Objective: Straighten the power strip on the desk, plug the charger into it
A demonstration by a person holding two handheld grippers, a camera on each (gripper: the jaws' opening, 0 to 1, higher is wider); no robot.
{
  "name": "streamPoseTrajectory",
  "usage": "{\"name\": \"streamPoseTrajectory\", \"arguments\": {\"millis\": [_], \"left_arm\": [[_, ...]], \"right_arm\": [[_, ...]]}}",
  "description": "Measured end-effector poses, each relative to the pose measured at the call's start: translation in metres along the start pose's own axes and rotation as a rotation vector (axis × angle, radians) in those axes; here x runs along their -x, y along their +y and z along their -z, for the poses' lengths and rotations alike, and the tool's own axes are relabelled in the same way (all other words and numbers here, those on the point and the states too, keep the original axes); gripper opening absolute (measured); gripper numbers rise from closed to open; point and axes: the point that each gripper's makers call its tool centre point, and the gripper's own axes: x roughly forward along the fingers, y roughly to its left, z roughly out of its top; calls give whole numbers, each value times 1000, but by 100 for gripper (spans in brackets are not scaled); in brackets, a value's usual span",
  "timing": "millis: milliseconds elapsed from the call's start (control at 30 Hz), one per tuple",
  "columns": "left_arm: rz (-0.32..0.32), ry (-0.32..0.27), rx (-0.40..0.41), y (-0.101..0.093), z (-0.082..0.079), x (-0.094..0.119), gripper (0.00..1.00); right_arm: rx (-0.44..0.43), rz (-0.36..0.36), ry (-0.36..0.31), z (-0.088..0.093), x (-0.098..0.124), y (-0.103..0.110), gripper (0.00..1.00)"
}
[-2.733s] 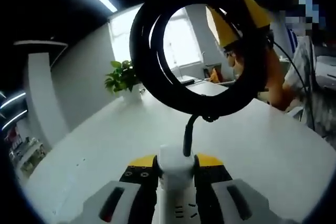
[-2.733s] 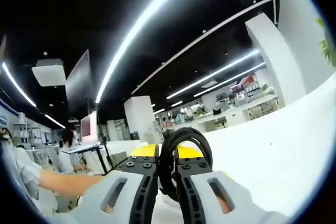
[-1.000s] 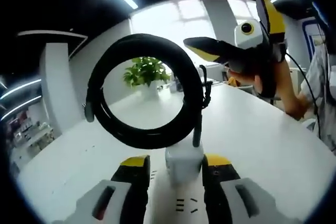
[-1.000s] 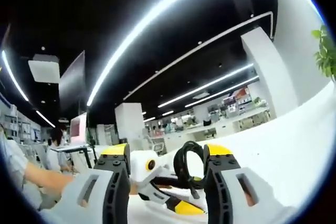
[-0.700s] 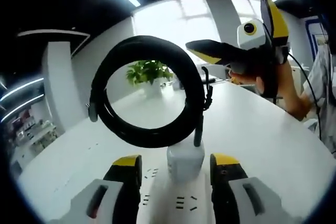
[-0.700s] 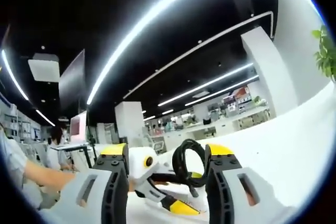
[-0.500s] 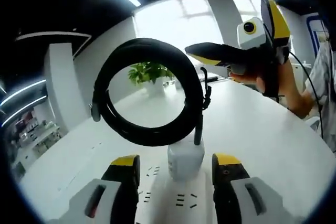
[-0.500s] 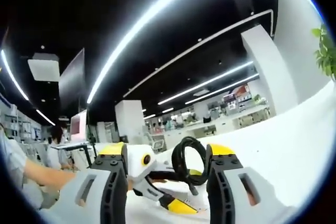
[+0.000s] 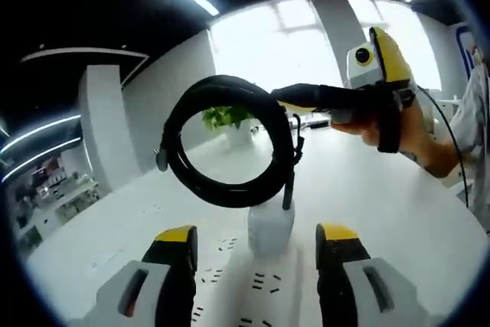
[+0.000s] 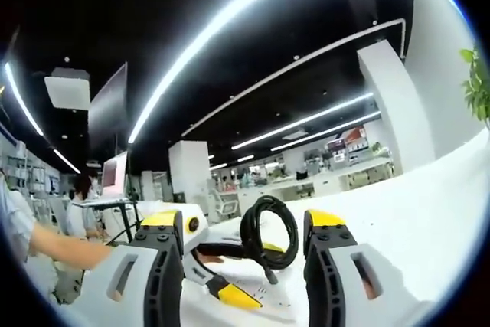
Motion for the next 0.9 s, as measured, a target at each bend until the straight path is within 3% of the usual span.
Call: {"name": "streamPoseTrajectory", "arguments": {"millis": [467, 900], "left_arm": [[-57, -44, 26, 3, -5, 12, 65], [-107, -82, 78, 8, -6, 27, 67]], "right_arm": [[-31, -27, 6, 9, 1, -14, 68], [7, -38, 42, 14, 6, -20, 69]]}}
